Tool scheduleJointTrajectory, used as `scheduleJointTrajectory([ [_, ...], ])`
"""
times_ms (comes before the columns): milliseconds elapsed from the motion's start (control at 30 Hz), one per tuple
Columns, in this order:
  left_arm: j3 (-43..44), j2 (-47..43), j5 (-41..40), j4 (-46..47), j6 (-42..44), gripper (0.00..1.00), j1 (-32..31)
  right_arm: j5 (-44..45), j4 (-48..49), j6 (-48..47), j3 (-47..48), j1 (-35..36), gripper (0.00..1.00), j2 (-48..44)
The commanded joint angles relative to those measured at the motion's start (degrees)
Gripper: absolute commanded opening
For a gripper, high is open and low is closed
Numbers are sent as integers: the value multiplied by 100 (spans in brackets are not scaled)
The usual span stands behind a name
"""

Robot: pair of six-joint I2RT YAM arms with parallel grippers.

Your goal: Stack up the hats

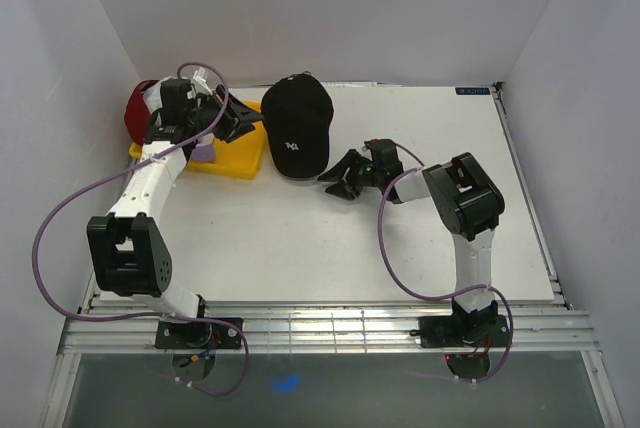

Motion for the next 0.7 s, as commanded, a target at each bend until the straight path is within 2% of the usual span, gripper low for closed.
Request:
scheduleJointTrajectory([
  [0,492,-59,-335,124,-30,56,-17,46,-363,-524,-136,-72,57,-655],
  [167,801,-304,-967,-306,242,56,-17,178,-961,-1113,-259,-134,59,-1314],
  [300,977,-769,-2495,-1272,541,56,-8,344,-1532,-1622,-216,-143,59,-1806],
  [333,960,-850,-3099,-1561,637,52,-9,397,-1681,-1737,-181,-143,58,-2025],
  [433,916,-973,-3927,-2089,892,48,44,652,-2314,-2211,56,-99,56,-2447],
  [533,951,-798,-4281,-2494,972,47,158,854,-2824,-2581,389,67,56,-2720],
  [667,950,-622,-4423,-2232,1218,47,395,1031,-3168,-2863,575,349,56,-2941],
])
